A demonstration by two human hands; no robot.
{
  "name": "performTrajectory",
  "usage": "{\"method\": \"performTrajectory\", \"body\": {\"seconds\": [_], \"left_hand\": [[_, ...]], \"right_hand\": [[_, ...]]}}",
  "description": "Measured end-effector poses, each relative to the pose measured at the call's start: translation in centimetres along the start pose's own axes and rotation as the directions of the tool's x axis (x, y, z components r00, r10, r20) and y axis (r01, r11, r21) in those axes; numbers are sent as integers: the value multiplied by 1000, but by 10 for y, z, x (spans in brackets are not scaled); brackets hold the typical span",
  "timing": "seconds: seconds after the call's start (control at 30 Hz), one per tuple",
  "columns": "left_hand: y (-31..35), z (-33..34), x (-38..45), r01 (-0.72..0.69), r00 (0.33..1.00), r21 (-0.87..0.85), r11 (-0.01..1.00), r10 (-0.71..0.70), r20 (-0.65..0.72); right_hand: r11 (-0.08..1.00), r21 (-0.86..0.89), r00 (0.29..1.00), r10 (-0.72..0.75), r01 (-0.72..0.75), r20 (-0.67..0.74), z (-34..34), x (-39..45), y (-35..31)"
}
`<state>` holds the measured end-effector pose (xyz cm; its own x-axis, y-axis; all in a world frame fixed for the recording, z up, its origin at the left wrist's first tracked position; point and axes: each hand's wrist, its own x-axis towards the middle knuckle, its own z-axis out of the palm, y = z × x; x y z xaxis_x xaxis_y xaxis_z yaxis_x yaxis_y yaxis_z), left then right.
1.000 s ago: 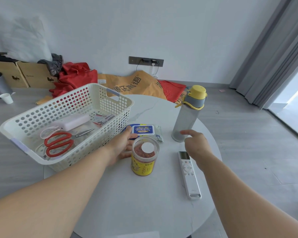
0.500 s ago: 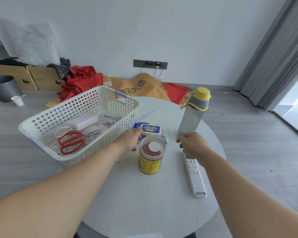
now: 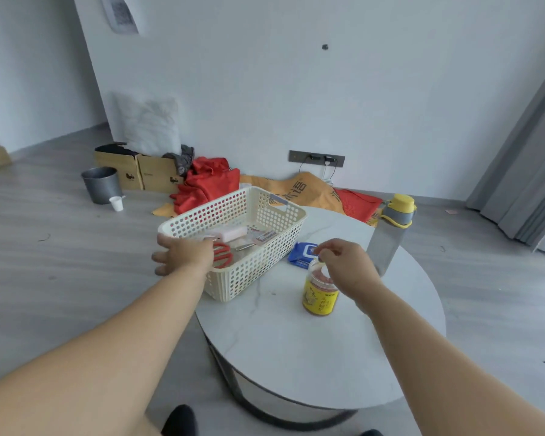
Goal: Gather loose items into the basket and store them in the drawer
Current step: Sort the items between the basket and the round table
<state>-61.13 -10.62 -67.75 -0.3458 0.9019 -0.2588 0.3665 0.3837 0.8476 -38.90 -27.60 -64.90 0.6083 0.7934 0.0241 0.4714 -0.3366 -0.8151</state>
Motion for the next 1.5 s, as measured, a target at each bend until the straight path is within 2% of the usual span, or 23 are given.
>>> {"method": "performTrajectory", "body": {"seconds": [0.03,0.07,0.13,0.17,0.27,0.37,0.43,0.53,0.6,0.67,0.83,0.93,1.13,1.27,1.4,1.5], "left_hand": [[-6,-5,5,150,984,-89,985,-140,112],[-11,-6,7,263,943,-157,952,-220,250],[-17,-6,9,396,826,-182,900,-263,499],[-18,-5,12,408,792,-169,897,-256,555],[-19,8,19,447,759,-177,877,-267,594],[-13,15,15,499,757,-237,834,-285,588],[-7,14,14,507,760,-258,822,-286,584],[4,3,14,573,717,-308,760,-283,637],[15,-12,9,579,708,-361,731,-231,667],[27,-24,5,554,714,-397,732,-172,679],[57,-60,4,364,782,-468,805,8,623],[81,-78,-17,290,766,-498,817,114,633],[136,-100,-115,250,613,-468,847,235,754],[163,-84,-183,222,492,-452,864,301,817],[186,-35,-246,250,383,-421,872,310,870],[200,28,-276,218,349,-389,895,301,887]], "right_hand": [[1000,22,998,10,-12,70,11,-4,-7],[1000,8,990,19,-20,137,22,-7,-9],[998,-52,968,49,-37,247,43,-9,-14],[997,-52,955,68,-56,288,52,-9,-16],[993,-57,934,115,-102,338,67,-2,-20],[990,-38,932,142,-137,334,73,8,-25],[988,16,950,145,-156,276,72,18,-29],[983,108,986,139,-148,88,62,33,-29],[980,141,989,145,-140,-30,50,41,-28],[973,181,983,159,-141,-89,33,43,-29],[932,351,973,155,-87,-170,-18,10,-47],[891,446,969,173,-79,-174,-49,-16,-58],[794,594,959,253,-129,-129,-126,-72,-105],[729,672,953,279,-130,-119,-163,-84,-131],[536,844,913,359,-32,-193,-202,-66,-120],[524,851,863,408,46,-298,-230,-37,-82]]}}
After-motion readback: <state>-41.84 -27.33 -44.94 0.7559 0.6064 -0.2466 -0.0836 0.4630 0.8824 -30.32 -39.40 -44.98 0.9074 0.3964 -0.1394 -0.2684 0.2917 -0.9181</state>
